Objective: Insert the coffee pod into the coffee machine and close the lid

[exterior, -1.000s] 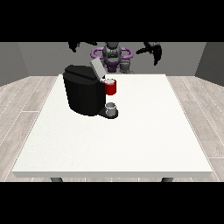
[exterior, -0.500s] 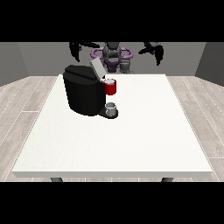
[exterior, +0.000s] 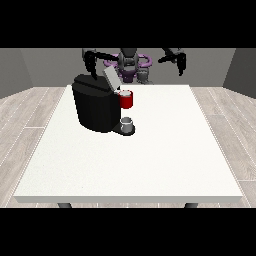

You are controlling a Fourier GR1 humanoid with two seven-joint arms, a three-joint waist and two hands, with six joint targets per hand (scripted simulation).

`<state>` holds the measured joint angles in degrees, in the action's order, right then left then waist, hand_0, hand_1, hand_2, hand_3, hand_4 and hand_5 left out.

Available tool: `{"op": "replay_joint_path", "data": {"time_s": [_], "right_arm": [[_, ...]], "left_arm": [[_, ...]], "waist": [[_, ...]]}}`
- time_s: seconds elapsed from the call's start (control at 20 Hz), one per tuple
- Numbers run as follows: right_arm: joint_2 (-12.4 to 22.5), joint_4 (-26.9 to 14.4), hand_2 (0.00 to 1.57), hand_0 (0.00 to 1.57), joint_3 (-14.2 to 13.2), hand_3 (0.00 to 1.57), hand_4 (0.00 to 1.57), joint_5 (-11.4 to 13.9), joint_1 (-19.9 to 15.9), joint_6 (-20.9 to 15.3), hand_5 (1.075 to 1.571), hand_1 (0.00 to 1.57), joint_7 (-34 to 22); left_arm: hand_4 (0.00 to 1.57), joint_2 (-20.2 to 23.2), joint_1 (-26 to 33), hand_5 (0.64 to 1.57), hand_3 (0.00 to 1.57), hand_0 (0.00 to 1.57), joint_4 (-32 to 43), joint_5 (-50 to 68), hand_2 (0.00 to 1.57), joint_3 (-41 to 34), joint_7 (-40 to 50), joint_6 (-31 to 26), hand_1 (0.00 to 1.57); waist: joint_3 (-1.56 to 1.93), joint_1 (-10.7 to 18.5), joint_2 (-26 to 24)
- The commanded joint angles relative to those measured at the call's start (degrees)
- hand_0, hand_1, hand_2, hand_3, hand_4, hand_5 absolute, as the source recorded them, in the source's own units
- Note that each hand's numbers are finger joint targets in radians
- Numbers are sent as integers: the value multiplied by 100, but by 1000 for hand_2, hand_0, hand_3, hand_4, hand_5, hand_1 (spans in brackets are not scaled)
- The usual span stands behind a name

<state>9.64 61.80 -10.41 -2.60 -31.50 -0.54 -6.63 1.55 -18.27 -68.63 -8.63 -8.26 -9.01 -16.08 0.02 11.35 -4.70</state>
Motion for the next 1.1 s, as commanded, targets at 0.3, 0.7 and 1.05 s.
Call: {"op": "replay_joint_path", "data": {"time_s": [0.3,0.7,1.05], "right_arm": [[-171,-165,0,0,379,0,0,165,-623,60,1571,0,124],[59,-381,0,0,305,0,204,82,-892,361,1571,0,102],[68,-392,0,0,588,0,119,534,-1501,134,1571,0,180]], "left_arm": [[362,183,286,1571,0,0,-751,276,0,-48,133,143,0],[312,334,551,1571,0,0,-1266,183,0,43,444,285,0],[339,227,515,1571,0,0,-1216,112,0,156,290,398,0]], "waist": [[-2,-291,553],[-1,-247,527],[-3,-10,834]]}}
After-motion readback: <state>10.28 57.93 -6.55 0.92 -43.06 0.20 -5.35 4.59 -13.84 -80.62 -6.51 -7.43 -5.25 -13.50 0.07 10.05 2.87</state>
